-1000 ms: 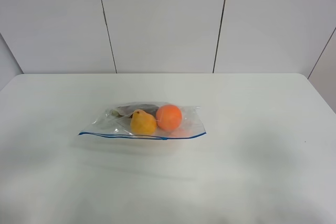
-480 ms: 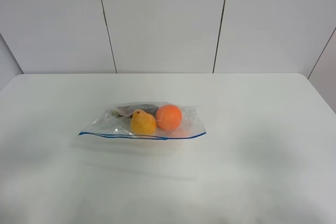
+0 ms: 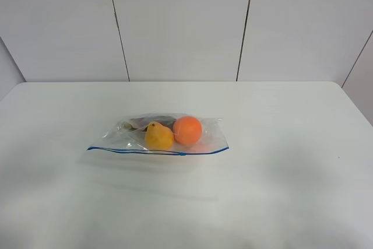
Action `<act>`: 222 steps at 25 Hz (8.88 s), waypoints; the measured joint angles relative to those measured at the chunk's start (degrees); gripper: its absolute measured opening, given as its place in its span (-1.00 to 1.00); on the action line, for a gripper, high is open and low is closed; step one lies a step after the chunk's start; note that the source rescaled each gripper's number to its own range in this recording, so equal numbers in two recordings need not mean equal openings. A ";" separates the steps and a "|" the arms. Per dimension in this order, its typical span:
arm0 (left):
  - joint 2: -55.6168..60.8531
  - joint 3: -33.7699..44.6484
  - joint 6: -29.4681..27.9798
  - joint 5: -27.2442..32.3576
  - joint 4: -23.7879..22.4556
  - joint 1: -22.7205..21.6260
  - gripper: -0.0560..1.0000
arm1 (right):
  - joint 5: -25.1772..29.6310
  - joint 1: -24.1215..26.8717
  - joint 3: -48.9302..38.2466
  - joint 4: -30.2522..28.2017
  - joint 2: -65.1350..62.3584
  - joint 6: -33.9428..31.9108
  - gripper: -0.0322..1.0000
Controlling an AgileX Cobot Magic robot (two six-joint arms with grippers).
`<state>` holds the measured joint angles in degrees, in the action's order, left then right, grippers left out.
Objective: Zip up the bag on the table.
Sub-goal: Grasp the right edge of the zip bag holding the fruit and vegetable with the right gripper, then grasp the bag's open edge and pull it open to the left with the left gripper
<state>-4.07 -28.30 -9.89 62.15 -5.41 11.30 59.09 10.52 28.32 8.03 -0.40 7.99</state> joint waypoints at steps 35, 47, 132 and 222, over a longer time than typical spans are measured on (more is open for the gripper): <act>0.00 0.00 2.63 -0.38 -0.21 0.00 1.00 | -11.23 0.00 4.64 45.56 49.28 26.06 0.95; 0.00 0.00 2.80 -0.45 -0.21 0.00 1.00 | -8.86 -1.66 4.68 65.80 77.28 45.33 0.95; -36.57 -8.95 6.59 -29.14 -0.16 0.00 1.00 | -23.18 -27.12 12.29 91.56 104.33 65.04 -0.94; -97.46 -21.20 26.65 -60.34 -4.86 35.41 -0.89 | -20.62 -27.12 12.29 89.51 104.33 64.94 -0.94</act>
<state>-101.53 -49.49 16.75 1.81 -10.27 46.71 38.48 -16.60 40.61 97.54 103.94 72.93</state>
